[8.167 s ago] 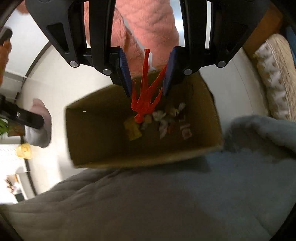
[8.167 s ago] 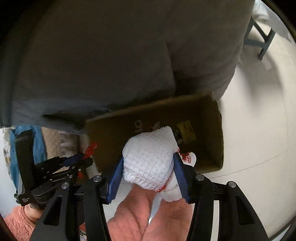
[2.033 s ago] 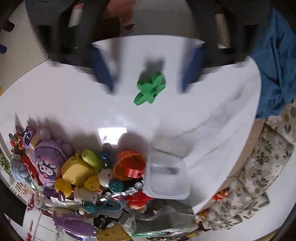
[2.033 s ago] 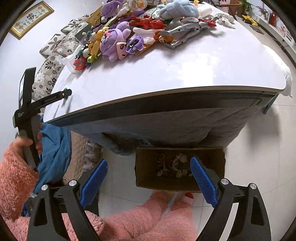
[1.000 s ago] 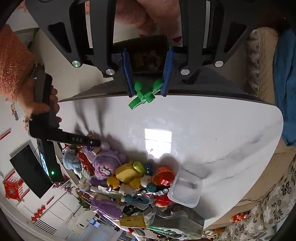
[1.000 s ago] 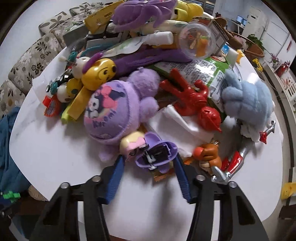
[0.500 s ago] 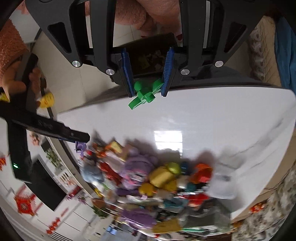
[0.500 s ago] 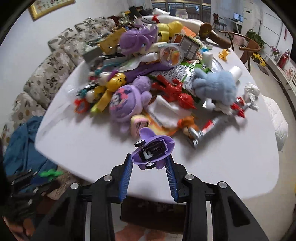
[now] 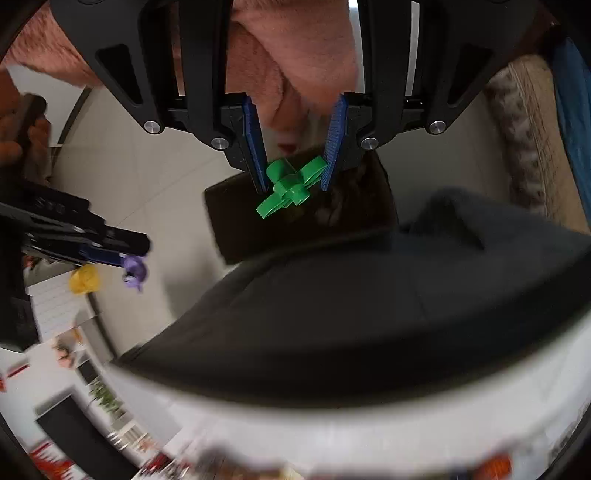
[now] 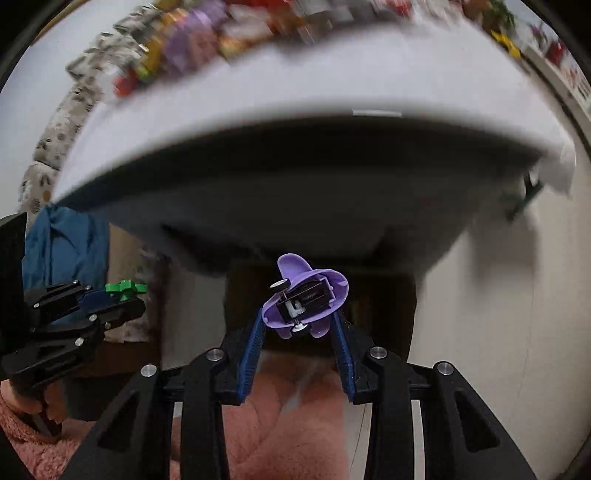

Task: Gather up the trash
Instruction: 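Lower both tools into the cardboard box and release the green piece and purple car, then grasp the clear plastic tray with the left tool while the right tool grasps the pink-yellow block, then carry both items down into the cardboard box and open both tools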

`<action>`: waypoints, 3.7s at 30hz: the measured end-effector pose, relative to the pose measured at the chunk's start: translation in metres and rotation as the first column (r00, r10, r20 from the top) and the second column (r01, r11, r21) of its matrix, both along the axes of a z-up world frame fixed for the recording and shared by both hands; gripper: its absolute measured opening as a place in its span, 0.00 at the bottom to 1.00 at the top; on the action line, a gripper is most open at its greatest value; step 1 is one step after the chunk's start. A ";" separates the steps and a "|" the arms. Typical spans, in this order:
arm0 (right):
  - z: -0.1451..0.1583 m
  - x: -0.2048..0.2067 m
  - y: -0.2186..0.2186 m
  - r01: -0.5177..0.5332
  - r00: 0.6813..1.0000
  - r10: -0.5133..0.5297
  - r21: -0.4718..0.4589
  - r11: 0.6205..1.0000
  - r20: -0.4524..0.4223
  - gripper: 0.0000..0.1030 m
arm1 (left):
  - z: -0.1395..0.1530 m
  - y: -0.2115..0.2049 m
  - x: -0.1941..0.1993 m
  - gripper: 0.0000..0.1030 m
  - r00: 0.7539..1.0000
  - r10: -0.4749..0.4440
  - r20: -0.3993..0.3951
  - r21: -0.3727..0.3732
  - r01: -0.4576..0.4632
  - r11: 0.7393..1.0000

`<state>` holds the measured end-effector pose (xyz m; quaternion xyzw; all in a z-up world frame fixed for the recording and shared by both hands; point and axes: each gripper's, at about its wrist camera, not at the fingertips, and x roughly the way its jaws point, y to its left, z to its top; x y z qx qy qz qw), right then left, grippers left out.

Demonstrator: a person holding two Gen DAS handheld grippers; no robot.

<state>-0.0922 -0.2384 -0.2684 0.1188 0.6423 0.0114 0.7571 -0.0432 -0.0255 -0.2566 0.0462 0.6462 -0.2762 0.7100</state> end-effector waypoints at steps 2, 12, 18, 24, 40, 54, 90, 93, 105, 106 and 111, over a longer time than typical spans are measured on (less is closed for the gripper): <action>-0.028 -0.002 -0.005 0.017 0.999 -0.016 0.014 1.000 -0.040 0.35 | -0.034 -0.007 0.001 0.29 0.999 0.012 -0.049 0.044 -0.010 0.999; -0.163 0.016 -0.031 0.088 0.983 -0.089 -0.011 0.996 -0.158 0.75 | -0.196 -0.025 0.019 0.72 0.985 0.096 -0.145 0.306 -0.047 0.951; -0.182 0.021 -0.042 0.128 0.975 -0.129 -0.019 0.992 -0.178 0.75 | -0.234 -0.014 0.026 0.73 0.969 0.142 -0.202 0.337 -0.068 0.939; -0.158 0.026 -0.033 0.098 0.981 -0.103 -0.037 0.995 -0.166 0.75 | -0.217 -0.009 0.027 0.73 0.967 0.159 -0.199 0.327 -0.087 0.941; 0.085 0.084 0.052 -0.074 0.944 0.044 0.079 0.994 0.327 0.84 | -0.006 0.035 0.022 0.83 0.990 0.135 0.024 0.196 -0.138 0.971; 0.067 0.238 0.071 0.037 0.959 -0.037 0.006 0.999 0.282 0.53 | 0.040 0.118 0.031 0.83 0.936 0.305 0.177 0.198 -0.337 0.920; 0.112 0.088 0.027 0.107 0.944 -0.173 0.234 0.966 0.282 0.18 | 0.106 0.145 0.306 0.04 0.767 0.640 0.044 -0.224 -0.617 0.755; 0.114 0.090 0.032 0.082 0.946 -0.155 0.252 0.964 0.285 0.18 | 0.118 0.147 0.292 0.04 0.794 0.603 0.074 -0.268 -0.567 0.779; 0.095 0.070 0.049 -0.079 0.972 0.039 0.164 0.983 0.232 0.18 | 0.148 0.116 0.109 0.04 0.971 0.191 0.144 -0.294 -0.143 0.945; 0.084 0.063 0.049 -0.091 0.976 0.060 0.146 0.985 0.207 0.18 | 0.136 0.107 0.090 0.04 0.986 0.133 0.103 -0.278 -0.099 0.955; 0.017 0.038 0.041 -0.088 0.995 0.081 0.125 0.988 0.064 0.18 | 0.054 0.073 0.034 0.04 0.997 0.024 -0.072 -0.206 -0.038 0.978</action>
